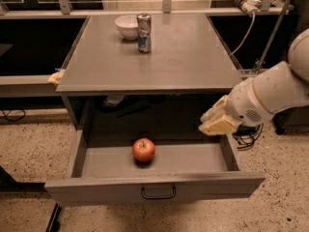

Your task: Pick apple from top drawer and place on counter

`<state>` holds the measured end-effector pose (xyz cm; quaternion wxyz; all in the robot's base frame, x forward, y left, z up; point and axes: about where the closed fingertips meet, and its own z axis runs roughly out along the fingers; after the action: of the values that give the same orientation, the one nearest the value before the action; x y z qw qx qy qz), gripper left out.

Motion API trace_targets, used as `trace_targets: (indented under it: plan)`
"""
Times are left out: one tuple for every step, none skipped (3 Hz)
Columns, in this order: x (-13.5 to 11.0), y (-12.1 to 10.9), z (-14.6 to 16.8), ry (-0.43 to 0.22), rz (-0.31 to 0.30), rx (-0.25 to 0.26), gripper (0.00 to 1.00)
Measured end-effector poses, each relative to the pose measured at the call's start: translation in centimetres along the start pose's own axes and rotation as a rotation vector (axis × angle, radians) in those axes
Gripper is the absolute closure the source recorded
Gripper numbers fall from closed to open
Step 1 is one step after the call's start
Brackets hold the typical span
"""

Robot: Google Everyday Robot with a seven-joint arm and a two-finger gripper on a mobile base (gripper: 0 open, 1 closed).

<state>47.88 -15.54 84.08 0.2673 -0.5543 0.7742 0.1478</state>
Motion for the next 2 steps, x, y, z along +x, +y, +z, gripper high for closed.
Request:
trace_targets:
  plan:
    - [-1.9,-1.6,6.9,-0.163,-0.001,-0.021,0.88]
    - [-2.2,-2.8,7.8,-0.188,0.007,0.012,1.00]
